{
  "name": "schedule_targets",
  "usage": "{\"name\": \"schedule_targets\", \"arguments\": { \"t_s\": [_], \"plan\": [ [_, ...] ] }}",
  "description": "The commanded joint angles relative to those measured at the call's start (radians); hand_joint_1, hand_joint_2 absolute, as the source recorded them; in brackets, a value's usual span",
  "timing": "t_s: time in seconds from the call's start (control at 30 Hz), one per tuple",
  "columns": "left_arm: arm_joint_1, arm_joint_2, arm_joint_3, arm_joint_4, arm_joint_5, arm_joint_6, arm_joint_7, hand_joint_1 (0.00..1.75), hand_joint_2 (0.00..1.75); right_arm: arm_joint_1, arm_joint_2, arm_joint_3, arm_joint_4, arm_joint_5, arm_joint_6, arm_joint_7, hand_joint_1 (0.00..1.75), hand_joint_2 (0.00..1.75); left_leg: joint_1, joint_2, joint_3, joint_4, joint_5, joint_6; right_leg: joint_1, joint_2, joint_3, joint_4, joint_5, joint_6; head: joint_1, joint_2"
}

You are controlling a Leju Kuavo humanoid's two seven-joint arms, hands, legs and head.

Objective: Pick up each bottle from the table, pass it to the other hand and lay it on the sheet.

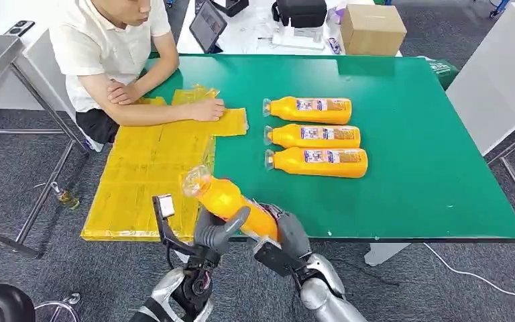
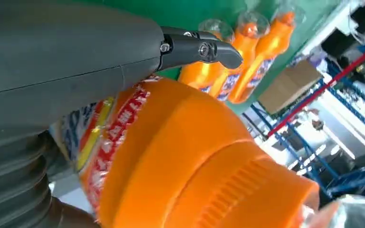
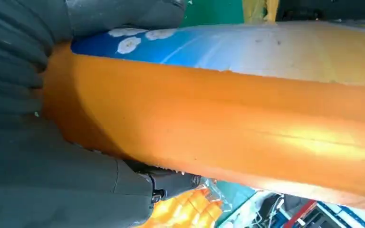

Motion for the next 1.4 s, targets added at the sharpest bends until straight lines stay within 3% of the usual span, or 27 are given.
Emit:
{"name": "schedule_targets", "arguments": {
  "t_s": [0.03, 0.17, 0.2, 0.23, 0.27, 0.3, 0.33, 0.37, 0.4, 0.83, 0.87, 0.97, 1.07, 1.1, 1.17, 1.2, 1.27, 1.33, 1.4],
  "plan": [
    [-0.123, -0.041, 0.039, 0.199, 0.024, 0.016, -0.018, 1.47, 1.75, -0.050, -0.007, 0.160, 0.075, 0.032, -0.004, 0.031, 1.61, 1.75, 0.001, 0.000, 0.006, -0.001, -0.002, 0.002, 0.002, -0.002, 0.007, -0.001, -0.002, -0.004, 0.000, 0.000],
    [-0.121, -0.041, 0.042, 0.188, 0.017, 0.017, -0.029, 1.52, 1.75, -0.044, -0.005, 0.161, 0.083, 0.017, -0.002, 0.030, 1.62, 1.75, 0.000, -0.001, 0.002, -0.001, -0.001, 0.001, 0.001, -0.001, 0.003, -0.001, -0.001, -0.002, 0.000, 0.000],
    [-0.119, -0.040, 0.041, 0.182, 0.008, 0.026, -0.040, 1.75, 1.75, -0.045, -0.007, 0.162, 0.087, 0.015, 0.000, 0.030, 1.62, 1.75, 0.000, 0.000, 0.005, -0.001, -0.001, 0.001, 0.001, -0.002, 0.005, -0.001, -0.002, -0.003, -0.001, 0.000],
    [-0.113, -0.041, 0.043, 0.171, 0.000, 0.031, -0.052, 1.75, 1.75, -0.042, -0.007, 0.160, 0.089, 0.009, -0.001, 0.031, 1.55, 1.75, 0.001, -0.001, 0.004, -0.001, -0.001, 0.001, 0.001, -0.002, 0.004, -0.001, -0.001, -0.002, 0.000, 0.000],
    [-0.107, -0.040, 0.048, 0.158, 0.000, 0.026, -0.053, 1.75, 1.75, -0.036, -0.005, 0.156, 0.090, -0.003, 0.006, 0.032, 1.38, 1.75, 0.001, 0.000, 0.006, 0.000, -0.002, 0.001, 0.002, -0.002, 0.006, -0.001, -0.002, -0.003, 0.000, 0.000],
    [-0.103, -0.039, 0.051, 0.149, -0.003, 0.027, -0.055, 1.75, 1.75, -0.032, -0.006, 0.155, 0.091, -0.011, 0.016, 0.035, 0.45, 1.75, 0.001, -0.001, 0.004, 0.000, -0.001, 0.001, 0.001, -0.002, 0.004, -0.001, -0.002, -0.003, 0.000, 0.000],
    [-0.094, -0.034, 0.055, 0.127, -0.014, 0.029, -0.062, 1.75, 1.75, -0.031, -0.012, 0.166, 0.099, 0.004, 0.016, 0.047, 0.00, 1.75, 0.001, -0.001, 0.004, 0.000, -0.001, 0.001, 0.001, -0.002, 0.004, -0.001, -0.002, -0.003, 0.000, 0.000],
    [-0.092, -0.030, 0.054, 0.119, -0.020, 0.030, -0.064, 1.75, 1.75, -0.027, -0.009, 0.163, 0.100, -0.003, 0.016, 0.043, 0.00, 1.75, 0.001, 0.000, 0.010, 0.000, -0.004, 0.002, 0.002, -0.003, 0.010, -0.001, -0.004, -0.005, 0.000, 0.000],
    [-0.086, -0.029, 0.059, 0.103, -0.033, 0.036, -0.069, 1.75, 1.75, -0.025, -0.007, 0.164, 0.099, -0.016, 0.032, 0.037, 0.00, 1.75, 0.001, 0.000, 0.004, 0.000, -0.001, 0.001, 0.001, -0.002, 0.004, -0.001, -0.001, -0.002, 0.000, 0.000],
    [-0.086, -0.028, 0.062, 0.095, -0.034, 0.035, -0.069, 1.75, 1.75, -0.028, -0.005, 0.169, 0.096, -0.012, 0.030, 0.034, 0.00, 1.75, 0.001, -0.001, 0.003, 0.000, -0.001, 0.001, 0.001, -0.002, 0.003, -0.001, -0.002, -0.002, 0.000, 0.000],
    [-0.086, -0.021, 0.058, 0.080, -0.046, 0.026, -0.079, 1.75, 1.75, -0.030, -0.006, 0.175, 0.097, -0.013, 0.039, 0.033, 0.00, 0.00, 0.000, -0.001, 0.002, 0.000, -0.001, 0.001, 0.001, -0.002, 0.002, -0.001, -0.001, -0.002, 0.000, 0.000],
    [-0.062, 0.020, 0.061, -0.006, -0.061, -0.118, -0.082, 1.75, 1.75, -0.041, -0.007, 0.181, 0.112, 0.005, 0.047, 0.055, 0.00, 0.00, 0.000, 0.000, 0.002, 0.000, -0.001, 0.001, 0.001, -0.001, 0.002, 0.000, -0.001, -0.002, 0.000, 0.000],
    [-0.039, 0.034, 0.092, -0.054, -0.119, -0.143, -0.069, 1.75, 1.75, -0.028, -0.005, 0.163, 0.115, 0.021, 0.031, 0.063, 0.00, 0.00, 0.001, 0.001, 0.005, 0.000, -0.002, 0.001, 0.001, 0.000, 0.004, -0.001, -0.002, -0.003, 0.000, 0.000],
    [-0.032, 0.036, 0.106, -0.058, -0.144, -0.121, -0.057, 1.75, 1.75, -0.021, -0.005, 0.151, 0.123, 0.046, 0.000, 0.109, 0.00, 0.00, 0.001, 0.000, 0.004, 0.000, -0.002, 0.001, 0.001, -0.001, 0.004, 0.000, -0.002, -0.003, 0.000, 0.000],
    [-0.009, 0.058, 0.106, -0.067, -0.352, 0.023, -0.086, 1.75, 1.75, 0.027, -0.025, 0.127, 0.102, 0.268, -0.232, 0.249, 0.00, 0.00, 0.001, -0.001, 0.002, -0.001, 0.000, 0.001, 0.001, -0.002, 0.001, -0.001, -0.001, -0.002, -0.001, 0.000],
    [0.008, 0.064, 0.106, -0.074, -0.461, 0.092, -0.101, 1.75, 1.75, 0.064, -0.029, 0.087, 0.081, 0.372, -0.342, 0.317, 0.00, 0.00, 0.001, -0.002, 0.006, -0.002, -0.002, 0.001, 0.002, -0.004, 0.006, -0.002, -0.003, -0.003, 0.000, 0.000],
    [0.051, 0.070, 0.138, -0.104, -0.649, 0.192, -0.144, 1.75, 1.75, 0.224, 0.008, -0.200, -0.166, 0.712, -0.360, 0.386, 0.00, 0.00, 0.001, -0.003, 0.006, -0.002, -0.002, 0.001, 0.001, -0.005, 0.007, -0.003, -0.003, -0.003, -0.001, 0.000],
    [0.105, 0.089, 0.177, -0.170, -0.757, 0.250, -0.150, 1.75, 1.75, 0.335, 0.082, -0.401, -0.391, 0.867, -0.360, 0.356, 0.00, 0.00, 0.000, -0.002, 0.004, -0.001, -0.002, 0.001, 0.000, -0.004, 0.004, -0.001, -0.003, -0.003, 0.000, 0.000],
    [0.115, 0.090, 0.187, -0.186, -0.777, 0.260, -0.148, 1.75, 1.75, 0.353, 0.100, -0.435, -0.434, 0.885, -0.360, 0.341, 0.00, 0.00, -0.001, 0.000, -0.002, -0.001, -0.001, 0.000, 0.000, 0.000, -0.002, 0.001, -0.001, -0.002, 0.000, 0.000]
  ]
}}
